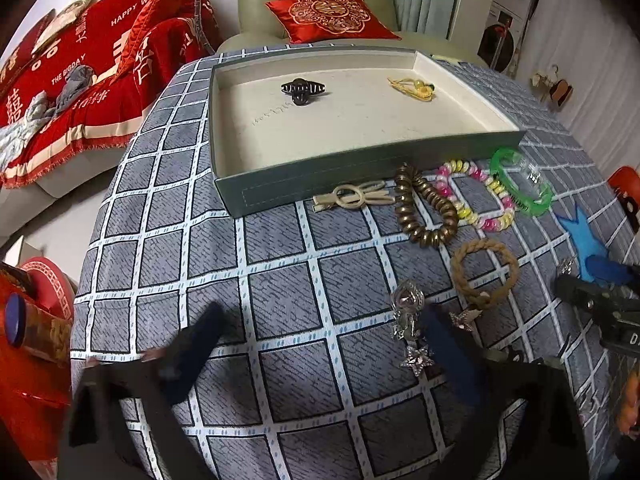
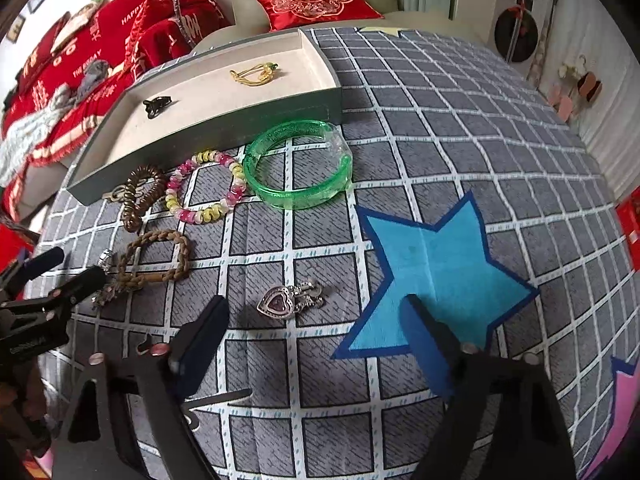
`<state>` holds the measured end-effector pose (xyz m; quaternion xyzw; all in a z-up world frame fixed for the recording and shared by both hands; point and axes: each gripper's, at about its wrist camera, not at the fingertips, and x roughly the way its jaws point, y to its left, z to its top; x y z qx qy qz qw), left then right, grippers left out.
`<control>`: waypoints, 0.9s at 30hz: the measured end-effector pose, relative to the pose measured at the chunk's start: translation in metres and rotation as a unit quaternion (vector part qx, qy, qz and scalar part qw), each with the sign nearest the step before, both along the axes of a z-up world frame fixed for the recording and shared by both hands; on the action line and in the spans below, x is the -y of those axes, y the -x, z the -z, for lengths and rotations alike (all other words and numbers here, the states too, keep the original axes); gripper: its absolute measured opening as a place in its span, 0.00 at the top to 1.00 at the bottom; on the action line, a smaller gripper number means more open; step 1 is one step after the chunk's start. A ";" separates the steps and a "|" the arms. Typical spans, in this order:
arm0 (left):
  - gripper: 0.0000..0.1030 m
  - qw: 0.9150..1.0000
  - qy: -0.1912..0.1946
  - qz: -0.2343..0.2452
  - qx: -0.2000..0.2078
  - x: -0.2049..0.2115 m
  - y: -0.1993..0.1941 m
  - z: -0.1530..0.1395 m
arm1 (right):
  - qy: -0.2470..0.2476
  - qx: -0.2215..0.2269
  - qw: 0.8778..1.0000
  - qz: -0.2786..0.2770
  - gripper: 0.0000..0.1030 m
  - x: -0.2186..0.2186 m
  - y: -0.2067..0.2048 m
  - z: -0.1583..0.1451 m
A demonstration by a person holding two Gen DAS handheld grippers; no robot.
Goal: Organize jewelry
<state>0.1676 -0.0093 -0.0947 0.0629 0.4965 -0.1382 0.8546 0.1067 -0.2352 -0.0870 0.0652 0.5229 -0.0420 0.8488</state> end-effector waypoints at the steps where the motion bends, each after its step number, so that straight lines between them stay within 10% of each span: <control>1: 0.06 1.000 -0.002 0.000 0.007 0.001 0.001 0.000 | 0.007 0.000 1.000 -0.004 0.23 -0.003 0.000 0.000; 13: 0.37 0.999 -0.002 0.035 0.015 0.018 0.013 -0.008 | 0.032 0.004 0.999 -0.033 0.52 -0.022 0.002 -0.003; 17: 0.70 0.998 0.004 0.056 0.017 0.022 0.018 -0.012 | 0.031 0.006 0.999 -0.036 0.66 -0.023 0.003 -0.004; 27: 0.71 0.998 0.049 0.049 0.012 0.012 0.025 -0.022 | -0.012 0.020 0.999 -0.028 0.66 -0.008 0.015 -0.010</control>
